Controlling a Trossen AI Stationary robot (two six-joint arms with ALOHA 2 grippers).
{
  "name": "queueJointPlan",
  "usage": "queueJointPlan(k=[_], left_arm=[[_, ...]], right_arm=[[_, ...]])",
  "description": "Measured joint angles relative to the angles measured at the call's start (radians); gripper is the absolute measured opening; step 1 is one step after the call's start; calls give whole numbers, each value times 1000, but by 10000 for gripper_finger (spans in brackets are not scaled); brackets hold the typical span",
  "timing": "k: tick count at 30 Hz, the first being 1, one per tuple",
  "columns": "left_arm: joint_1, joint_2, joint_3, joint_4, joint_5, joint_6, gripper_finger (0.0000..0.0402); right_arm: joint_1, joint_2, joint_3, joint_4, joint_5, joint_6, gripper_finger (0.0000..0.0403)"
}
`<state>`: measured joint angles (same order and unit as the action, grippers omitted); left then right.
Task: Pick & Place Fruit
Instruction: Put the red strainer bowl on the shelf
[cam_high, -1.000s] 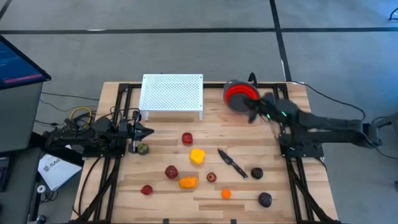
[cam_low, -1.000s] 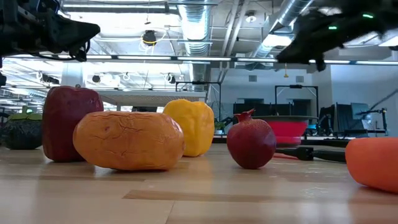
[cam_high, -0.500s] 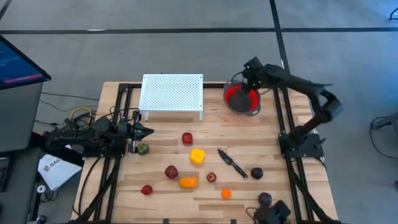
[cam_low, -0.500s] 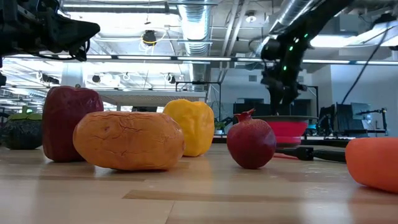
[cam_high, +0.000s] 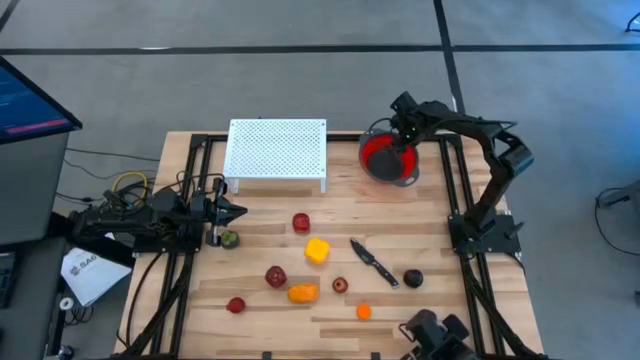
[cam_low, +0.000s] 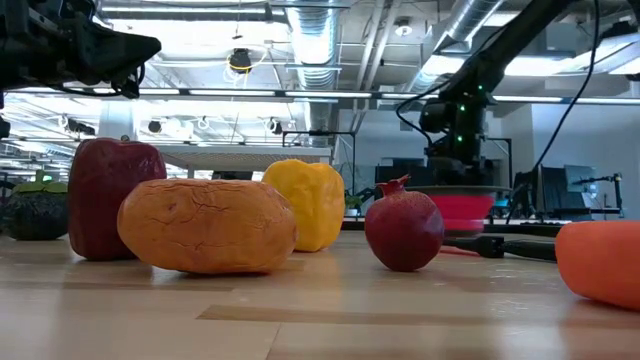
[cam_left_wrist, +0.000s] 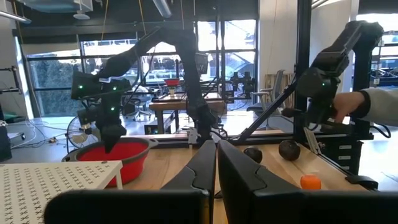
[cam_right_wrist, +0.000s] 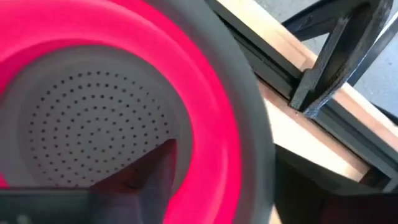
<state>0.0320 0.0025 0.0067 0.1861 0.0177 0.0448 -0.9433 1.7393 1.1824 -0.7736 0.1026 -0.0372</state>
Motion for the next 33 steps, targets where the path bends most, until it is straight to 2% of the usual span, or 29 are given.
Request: queueJointPlan(k=[7,8,10,14,18,23,26,33], left_arm=[[0,0,0,3,0,0,12],[0,0,0,3,1,0,12],[0,0,0,3,1,0,12],[0,0,0,3,1,0,12],[0,0,0,3,1,0,12],[0,0,0,3,1,0,12],[0,0,0,3,2,0,12],[0,0,0,3,2,0,12]], right_arm=[[-8,-1,0,-5,-31,0,38],[-9,-3,1,-8,-46,0,24],[-16,-9,2,-11,-77,4,21],[-37,-51,-1,-6,-167,40,40],[-51,-136,-1,4,-239,50,12],[-52,-244,-1,15,-311,91,20],[-40,-289,-1,31,-381,102,10],[-5,-369,-1,249,-681,212,16]])
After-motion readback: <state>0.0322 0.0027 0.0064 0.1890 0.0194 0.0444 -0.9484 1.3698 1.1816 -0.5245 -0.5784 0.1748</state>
